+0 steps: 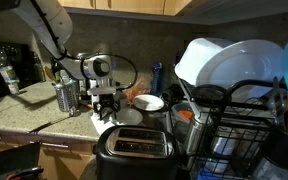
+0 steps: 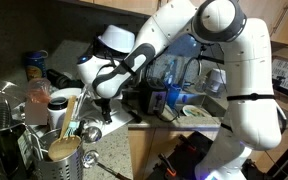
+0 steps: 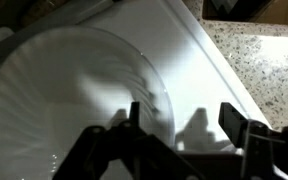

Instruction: Wipe the white bowl with the white towel and then put the bowl in the bigger white bowl

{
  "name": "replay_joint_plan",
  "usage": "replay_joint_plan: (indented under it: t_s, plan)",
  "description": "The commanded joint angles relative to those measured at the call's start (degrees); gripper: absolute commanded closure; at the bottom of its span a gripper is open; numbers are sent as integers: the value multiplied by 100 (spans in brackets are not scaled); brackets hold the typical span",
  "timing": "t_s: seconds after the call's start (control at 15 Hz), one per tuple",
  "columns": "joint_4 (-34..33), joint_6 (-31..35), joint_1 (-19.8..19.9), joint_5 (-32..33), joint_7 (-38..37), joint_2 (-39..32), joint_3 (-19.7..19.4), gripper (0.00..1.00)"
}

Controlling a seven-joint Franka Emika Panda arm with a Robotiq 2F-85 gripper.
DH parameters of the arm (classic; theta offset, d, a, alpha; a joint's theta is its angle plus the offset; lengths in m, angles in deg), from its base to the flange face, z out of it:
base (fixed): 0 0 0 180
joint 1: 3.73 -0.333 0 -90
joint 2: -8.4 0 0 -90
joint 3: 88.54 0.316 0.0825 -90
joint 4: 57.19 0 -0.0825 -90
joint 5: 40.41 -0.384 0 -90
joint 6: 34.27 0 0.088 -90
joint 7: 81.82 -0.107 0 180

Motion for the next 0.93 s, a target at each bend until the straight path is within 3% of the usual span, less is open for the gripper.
replay_joint_plan:
  t_s: [0.0, 0.4, 0.47, 0.53, 0.87]
  plan:
    - [238, 142, -37, 147, -78, 199, -54, 49]
    - [248, 152, -49, 302, -126, 227, -87, 95]
    - [246, 170, -54, 345, -136, 237, -88, 98]
    - [252, 165, -58, 379, -164, 264, -90, 94]
    - [162, 16, -50, 448, -230, 365, -131, 95]
